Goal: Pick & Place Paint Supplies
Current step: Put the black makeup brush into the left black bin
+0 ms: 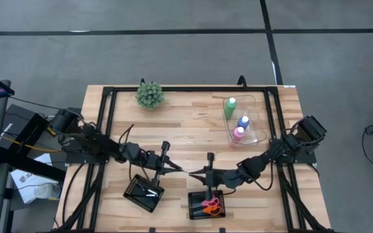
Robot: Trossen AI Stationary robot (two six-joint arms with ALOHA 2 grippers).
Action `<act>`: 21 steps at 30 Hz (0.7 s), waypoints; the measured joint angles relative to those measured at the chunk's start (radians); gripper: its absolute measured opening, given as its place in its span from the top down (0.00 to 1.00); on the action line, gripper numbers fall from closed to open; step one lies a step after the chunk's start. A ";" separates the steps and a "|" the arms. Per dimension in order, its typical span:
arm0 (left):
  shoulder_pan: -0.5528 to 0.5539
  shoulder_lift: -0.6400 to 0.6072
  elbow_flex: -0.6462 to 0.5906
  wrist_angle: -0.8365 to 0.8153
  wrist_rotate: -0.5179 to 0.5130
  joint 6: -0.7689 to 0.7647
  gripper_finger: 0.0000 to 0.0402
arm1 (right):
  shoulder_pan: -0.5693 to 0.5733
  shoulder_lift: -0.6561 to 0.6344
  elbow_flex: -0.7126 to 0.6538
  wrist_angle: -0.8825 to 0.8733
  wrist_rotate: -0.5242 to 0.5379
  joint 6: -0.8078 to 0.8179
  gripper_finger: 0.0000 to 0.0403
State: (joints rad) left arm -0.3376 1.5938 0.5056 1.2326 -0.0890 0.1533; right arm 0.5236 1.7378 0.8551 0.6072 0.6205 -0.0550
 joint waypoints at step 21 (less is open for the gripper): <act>-0.166 -0.440 0.000 -1.006 -0.127 -0.316 0.98 | 0.119 -0.291 0.000 -0.667 -0.118 0.417 0.61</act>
State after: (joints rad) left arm -0.5040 1.1537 0.5053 0.2262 -0.2164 -0.1632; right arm 0.6426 1.4468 0.8551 -0.0599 0.5027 0.3624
